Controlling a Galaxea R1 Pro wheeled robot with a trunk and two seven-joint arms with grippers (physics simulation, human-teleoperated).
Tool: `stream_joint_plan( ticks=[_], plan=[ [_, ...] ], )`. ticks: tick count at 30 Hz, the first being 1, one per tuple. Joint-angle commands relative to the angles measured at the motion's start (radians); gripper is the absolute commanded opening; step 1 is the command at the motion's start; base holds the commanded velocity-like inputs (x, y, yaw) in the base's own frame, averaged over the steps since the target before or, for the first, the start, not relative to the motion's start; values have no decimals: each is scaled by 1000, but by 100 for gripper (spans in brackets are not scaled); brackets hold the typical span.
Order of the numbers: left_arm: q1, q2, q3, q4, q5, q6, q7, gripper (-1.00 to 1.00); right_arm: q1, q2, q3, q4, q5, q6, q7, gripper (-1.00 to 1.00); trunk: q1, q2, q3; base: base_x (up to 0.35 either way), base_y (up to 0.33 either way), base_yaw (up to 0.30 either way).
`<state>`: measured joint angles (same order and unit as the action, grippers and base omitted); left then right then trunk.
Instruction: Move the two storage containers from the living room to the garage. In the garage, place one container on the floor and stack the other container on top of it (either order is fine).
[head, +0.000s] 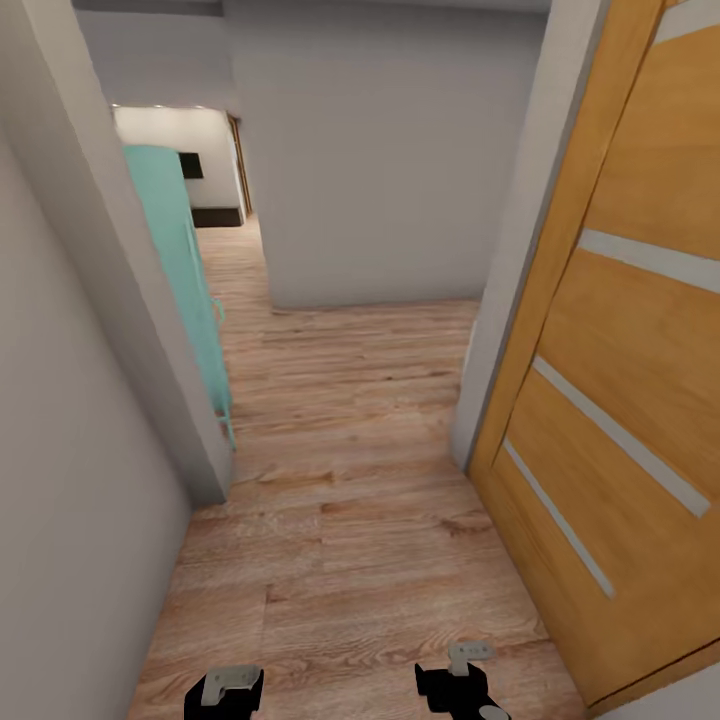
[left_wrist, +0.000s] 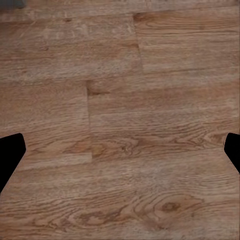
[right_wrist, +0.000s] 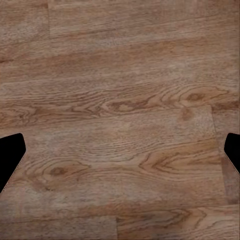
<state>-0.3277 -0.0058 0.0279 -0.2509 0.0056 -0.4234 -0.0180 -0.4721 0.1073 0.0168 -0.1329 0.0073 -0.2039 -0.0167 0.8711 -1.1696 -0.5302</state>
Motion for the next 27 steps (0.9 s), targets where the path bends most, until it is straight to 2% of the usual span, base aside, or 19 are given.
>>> stream_joint_plan(
  ticks=[1,14,27],
  plan=[
    [-1,0,3,1,1,-3,-2,100,-1,0,2,1,1,-3,-2,100,1,0,-1,344,0,0],
    [-1,0,3,1,1,-3,-2,100,-1,0,2,1,1,-3,-2,100,1,0,1,344,0,0],
    [-1,0,3,1,1,-3,-2,100,-1,0,2,1,1,-3,-2,100,1,0,18,344,0,0]
  ],
)
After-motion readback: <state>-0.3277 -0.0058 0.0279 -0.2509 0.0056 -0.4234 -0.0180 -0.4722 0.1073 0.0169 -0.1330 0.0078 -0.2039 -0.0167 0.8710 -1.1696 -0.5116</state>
